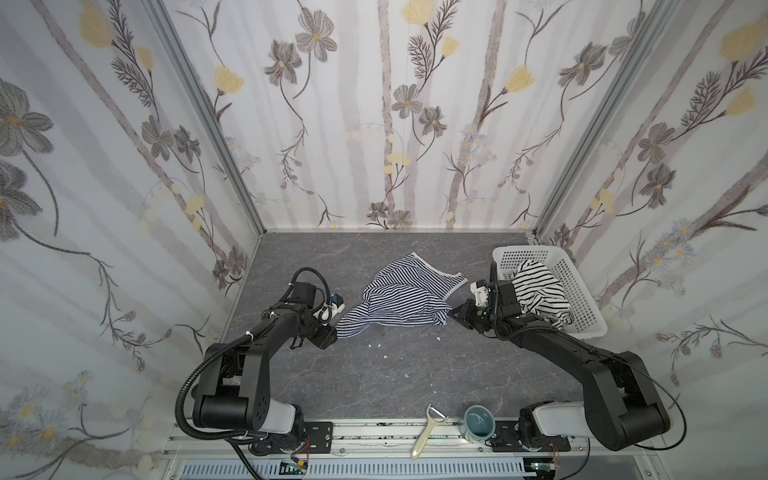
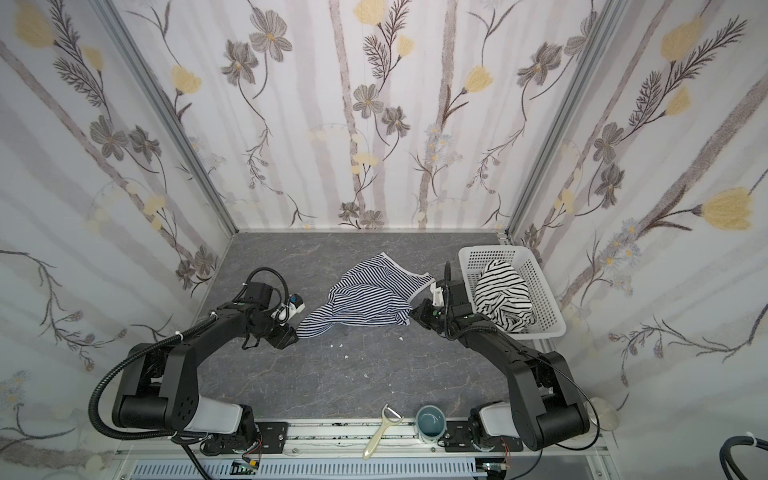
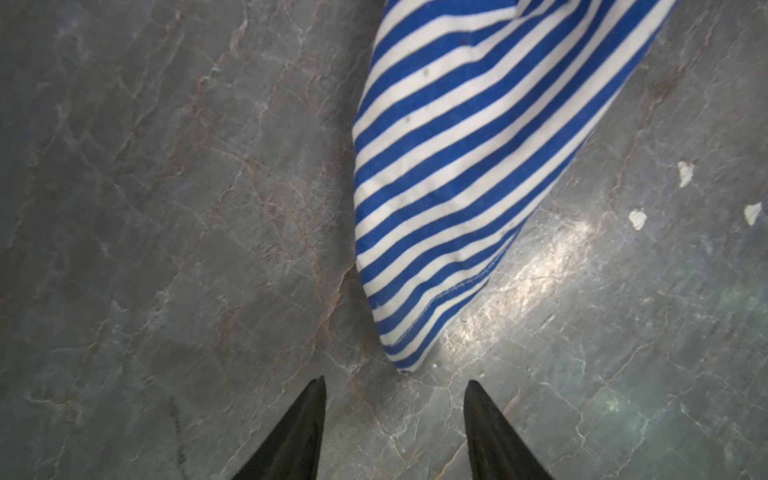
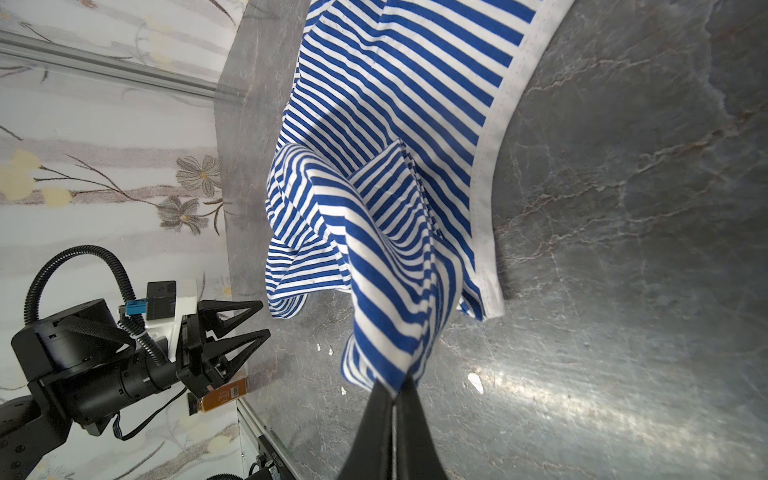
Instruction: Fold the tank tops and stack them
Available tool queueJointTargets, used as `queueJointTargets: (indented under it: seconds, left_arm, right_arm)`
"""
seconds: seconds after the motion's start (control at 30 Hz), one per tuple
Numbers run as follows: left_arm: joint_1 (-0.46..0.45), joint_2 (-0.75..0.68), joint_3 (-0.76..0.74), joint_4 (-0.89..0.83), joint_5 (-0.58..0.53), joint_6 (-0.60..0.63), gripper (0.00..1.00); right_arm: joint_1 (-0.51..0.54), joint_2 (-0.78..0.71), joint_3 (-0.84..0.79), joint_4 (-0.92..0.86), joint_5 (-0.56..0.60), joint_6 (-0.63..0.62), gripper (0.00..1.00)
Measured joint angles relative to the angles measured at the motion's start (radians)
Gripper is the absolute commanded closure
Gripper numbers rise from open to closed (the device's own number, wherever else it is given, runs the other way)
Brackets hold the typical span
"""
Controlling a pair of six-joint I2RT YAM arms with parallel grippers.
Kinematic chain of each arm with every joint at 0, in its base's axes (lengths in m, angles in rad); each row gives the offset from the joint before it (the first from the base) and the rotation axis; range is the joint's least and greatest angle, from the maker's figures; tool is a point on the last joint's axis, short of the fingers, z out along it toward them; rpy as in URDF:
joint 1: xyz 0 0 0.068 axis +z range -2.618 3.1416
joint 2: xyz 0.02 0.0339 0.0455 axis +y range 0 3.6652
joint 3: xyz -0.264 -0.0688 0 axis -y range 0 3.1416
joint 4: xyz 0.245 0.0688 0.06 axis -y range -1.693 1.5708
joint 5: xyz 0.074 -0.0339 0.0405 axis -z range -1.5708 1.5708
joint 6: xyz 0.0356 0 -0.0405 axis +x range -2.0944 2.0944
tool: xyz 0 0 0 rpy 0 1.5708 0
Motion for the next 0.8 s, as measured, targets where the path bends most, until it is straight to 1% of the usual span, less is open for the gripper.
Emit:
queueJointTargets:
  seconds: [0.13, 0.3, 0.43, 0.5, 0.53, 0.57, 0.6, 0.63, 0.67, 0.7, 0.73, 0.77, 0.8]
  left_arm:
    - [-0.005, 0.044, 0.008, 0.008, 0.005, -0.003, 0.58]
    - [-0.012, 0.061, 0.016, 0.01, 0.029, -0.005, 0.71]
    - [-0.017, 0.078, 0.027, 0.014, 0.052, -0.023, 0.74]
    - [-0.02, 0.089, 0.035, 0.015, 0.061, -0.028, 0.74]
    - [-0.021, 0.093, 0.038, 0.015, 0.066, -0.03, 0.74]
    - [-0.023, 0.097, 0.04, 0.015, 0.069, -0.03, 0.74]
    - [-0.023, 0.101, 0.043, 0.015, 0.072, -0.033, 0.75]
    - [-0.023, 0.106, 0.046, 0.015, 0.074, -0.039, 0.76]
    - [-0.023, 0.111, 0.049, 0.015, 0.076, -0.045, 0.79]
    - [-0.023, 0.116, 0.053, 0.015, 0.078, -0.046, 0.83]
    - [-0.023, 0.121, 0.056, 0.016, 0.079, -0.049, 0.9]
    - [-0.023, 0.124, 0.057, 0.016, 0.079, -0.05, 0.96]
    - [-0.023, 0.126, 0.059, 0.016, 0.079, -0.05, 1.0]
  right_arm:
    - [0.0, -0.002, -0.013, 0.008, 0.0, 0.001, 0.94]
    - [0.0, -0.004, -0.014, 0.022, 0.0, 0.007, 0.93]
    - [0.0, -0.004, -0.014, 0.026, 0.0, 0.008, 0.92]
    - [0.0, -0.004, -0.014, 0.027, 0.0, 0.008, 0.9]
    - [0.0, -0.004, -0.014, 0.027, 0.0, 0.008, 0.87]
    - [0.0, -0.004, -0.014, 0.026, 0.0, 0.008, 0.81]
    - [0.0, -0.004, -0.015, 0.026, 0.0, 0.009, 0.74]
    - [0.0, -0.004, -0.015, 0.026, 0.0, 0.009, 0.64]
    - [0.0, -0.006, -0.016, 0.026, 0.0, 0.009, 0.58]
    - [0.0, -0.012, -0.018, 0.024, 0.0, 0.008, 0.55]
    - [0.0, -0.021, -0.022, 0.024, 0.001, 0.006, 0.53]
    - [0.0, -0.03, -0.025, 0.024, 0.001, 0.005, 0.52]
    - [0.0, -0.041, -0.029, 0.024, 0.004, -0.001, 0.52]
